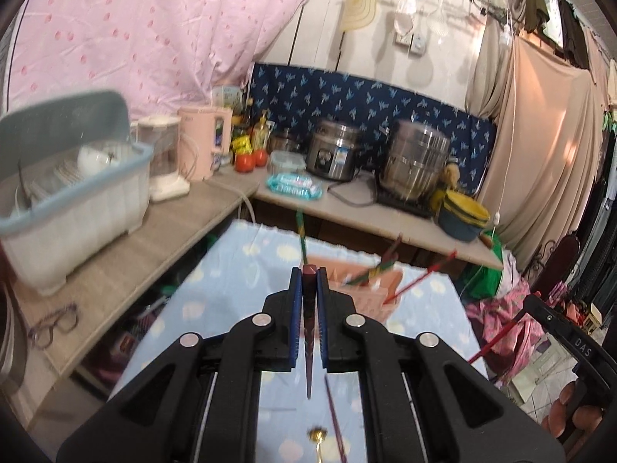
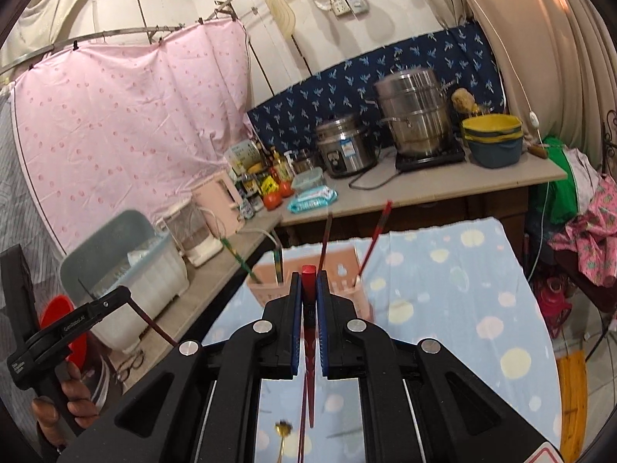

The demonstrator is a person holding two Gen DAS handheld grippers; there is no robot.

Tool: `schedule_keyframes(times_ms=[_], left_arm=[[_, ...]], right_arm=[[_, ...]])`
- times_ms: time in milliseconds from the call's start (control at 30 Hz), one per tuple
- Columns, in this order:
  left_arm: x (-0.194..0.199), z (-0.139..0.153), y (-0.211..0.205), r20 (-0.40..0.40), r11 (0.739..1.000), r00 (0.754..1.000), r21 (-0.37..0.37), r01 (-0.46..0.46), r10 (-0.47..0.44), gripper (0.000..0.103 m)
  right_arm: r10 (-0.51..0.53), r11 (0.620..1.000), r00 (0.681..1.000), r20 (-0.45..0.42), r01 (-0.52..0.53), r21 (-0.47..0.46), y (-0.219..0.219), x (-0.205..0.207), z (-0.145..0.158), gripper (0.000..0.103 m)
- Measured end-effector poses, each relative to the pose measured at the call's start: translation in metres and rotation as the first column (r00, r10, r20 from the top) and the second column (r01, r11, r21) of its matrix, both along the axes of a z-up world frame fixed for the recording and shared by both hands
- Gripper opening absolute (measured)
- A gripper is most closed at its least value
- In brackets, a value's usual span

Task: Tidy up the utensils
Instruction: 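Lift both held chopsticks up over the pink basket, then open both grippers to drop the chopsticks into the pink basket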

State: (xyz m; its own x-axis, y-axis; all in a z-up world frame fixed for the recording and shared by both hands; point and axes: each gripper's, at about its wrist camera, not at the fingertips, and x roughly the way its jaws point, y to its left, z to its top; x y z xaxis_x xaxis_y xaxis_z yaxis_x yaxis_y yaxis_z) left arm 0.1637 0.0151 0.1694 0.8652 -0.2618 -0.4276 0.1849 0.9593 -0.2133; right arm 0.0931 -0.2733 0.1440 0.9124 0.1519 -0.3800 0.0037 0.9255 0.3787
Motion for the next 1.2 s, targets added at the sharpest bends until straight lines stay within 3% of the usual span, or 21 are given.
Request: schedule_keyframes(times_ms=[300,567,800,1200], left_arm=[[0.048,0.056,-0.018,0.142,1.0,0.99,-0.017,0.005,-0.003,0.007],[0.096,0.073,-0.034,0.204,1.0,0.979,-0.015,-0.005,0.008,0.007],[0.13,0.056,-0.036,0.192,1.0,0.981,-0.006,-0.018,0.019,0.007],[0.159,-0.004,-0.041,0.056,1.0,0.998,0.014,-0.016,0.015,0.007]], right_arm=[[-0.045,0.999,0.99,0.131,0.047,-0.014,-0.013,0.064,0.058,0.007],[-0.053,0.997,0.981,0.189,0.064,-0.052,-0.004,0.123,0.084,0.007],[-0.051,0.998,0.989,0.142,0.057,-0.036,-0.002,0.166,0.062,0.007],[-0.01,0.998,1.0,0.001,0.01,-0.064,0.013,0.199,-0.003,0.007]])
